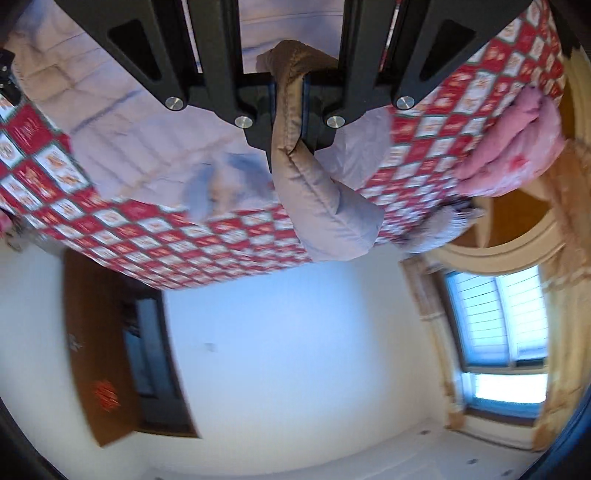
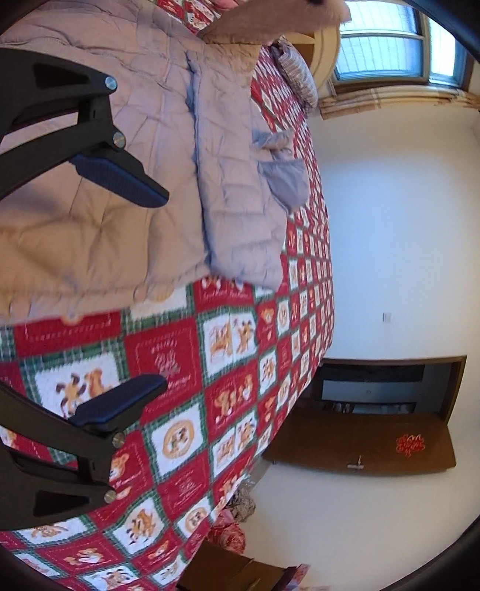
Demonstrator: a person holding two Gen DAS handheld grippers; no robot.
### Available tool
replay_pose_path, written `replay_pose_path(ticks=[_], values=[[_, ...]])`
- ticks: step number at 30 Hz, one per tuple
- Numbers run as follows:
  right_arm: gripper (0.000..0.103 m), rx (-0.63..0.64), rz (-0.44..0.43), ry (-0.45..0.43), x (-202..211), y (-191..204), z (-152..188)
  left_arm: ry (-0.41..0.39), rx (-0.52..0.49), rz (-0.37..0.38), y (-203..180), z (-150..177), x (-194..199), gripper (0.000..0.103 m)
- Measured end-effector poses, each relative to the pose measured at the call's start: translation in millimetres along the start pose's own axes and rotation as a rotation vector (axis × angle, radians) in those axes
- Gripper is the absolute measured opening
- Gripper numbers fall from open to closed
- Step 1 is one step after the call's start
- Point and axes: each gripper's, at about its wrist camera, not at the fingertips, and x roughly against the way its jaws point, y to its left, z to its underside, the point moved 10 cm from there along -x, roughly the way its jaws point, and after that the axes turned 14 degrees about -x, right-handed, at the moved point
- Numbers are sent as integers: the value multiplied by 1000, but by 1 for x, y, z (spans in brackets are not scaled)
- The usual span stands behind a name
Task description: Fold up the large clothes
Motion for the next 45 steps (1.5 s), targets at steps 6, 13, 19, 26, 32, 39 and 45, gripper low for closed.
replay_pose_path(ticks=[6,13,19,26,32,39,45], values=[[94,-25,-6,21,-5,-15,7,19,-73,90,-96,-11,-17,15],[94,-38,-1,42,-6,-18,7,-40,-133,56,-119,-12,-6,94],[94,-50,-71,62,-6,18,-7,-44,-134,-63,-57,7,-12,97],[94,-65,-247,198,-40,113,-1,252,-52,-265,57,114,-69,97],[41,-11,-181,402,-98,147,49,356,-1,-252,93,185,-81,97],[19,21,-51,378,-98,121,44,381,154,-111,108,195,-91,97],[64,18,43,174,-67,114,-9,303,263,6,101,139,-101,97]])
